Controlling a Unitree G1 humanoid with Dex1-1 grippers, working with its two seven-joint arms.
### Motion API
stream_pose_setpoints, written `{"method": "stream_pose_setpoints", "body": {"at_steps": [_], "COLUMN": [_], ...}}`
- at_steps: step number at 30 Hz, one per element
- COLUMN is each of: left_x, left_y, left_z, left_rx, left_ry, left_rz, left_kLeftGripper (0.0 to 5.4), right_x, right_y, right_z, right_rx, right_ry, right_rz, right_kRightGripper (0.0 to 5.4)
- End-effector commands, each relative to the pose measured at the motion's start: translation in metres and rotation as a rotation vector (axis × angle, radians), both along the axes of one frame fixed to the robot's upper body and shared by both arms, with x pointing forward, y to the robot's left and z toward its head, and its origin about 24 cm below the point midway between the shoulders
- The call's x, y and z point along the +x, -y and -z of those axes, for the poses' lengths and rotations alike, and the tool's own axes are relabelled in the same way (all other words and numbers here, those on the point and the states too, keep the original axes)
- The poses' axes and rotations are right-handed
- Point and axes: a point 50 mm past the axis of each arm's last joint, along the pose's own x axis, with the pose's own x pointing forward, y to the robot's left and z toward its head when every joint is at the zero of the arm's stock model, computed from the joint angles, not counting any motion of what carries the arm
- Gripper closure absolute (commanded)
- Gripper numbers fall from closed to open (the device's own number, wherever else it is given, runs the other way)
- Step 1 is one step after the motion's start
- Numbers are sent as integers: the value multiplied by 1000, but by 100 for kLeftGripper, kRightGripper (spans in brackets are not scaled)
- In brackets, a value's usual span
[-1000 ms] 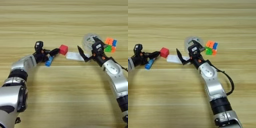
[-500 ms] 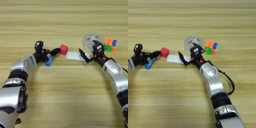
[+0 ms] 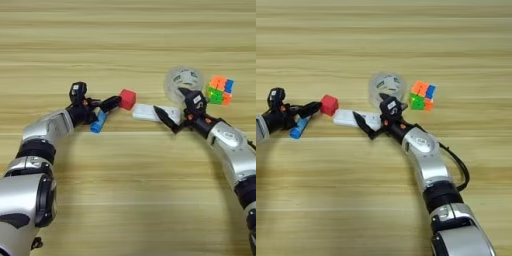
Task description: Move the objects on the table
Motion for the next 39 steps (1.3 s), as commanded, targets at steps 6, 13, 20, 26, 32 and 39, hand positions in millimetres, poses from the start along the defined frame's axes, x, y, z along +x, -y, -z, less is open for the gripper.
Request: {"method": "stream_pose_setpoints", "body": {"at_steps": [6,13,20,26,32,39], "left_x": [-3,-3,-3,-3,-3,-3], "left_y": [-3,-3,-2,-2,-2,-2], "left_z": [5,5,5,4,4,4], "left_rx": [5,5,2,0,0,-1], "left_ry": [-22,-22,-22,-22,-22,-22], "left_rz": [-11,-12,-9,-8,-8,-10], "left_kLeftGripper": [3,3,3,3,3,3], "right_x": [-9,-7,2,9,11,12], "right_y": [1,3,8,10,6,4], "right_z": [9,17,19,20,22,29], "right_rx": [-18,-33,-26,-29,-28,-37], "right_ry": [-34,-85,-107,-119,-128,-168], "right_rz": [-75,-69,-11,25,17,7], "right_kRightGripper": [0,0,0,0,0,0]}}
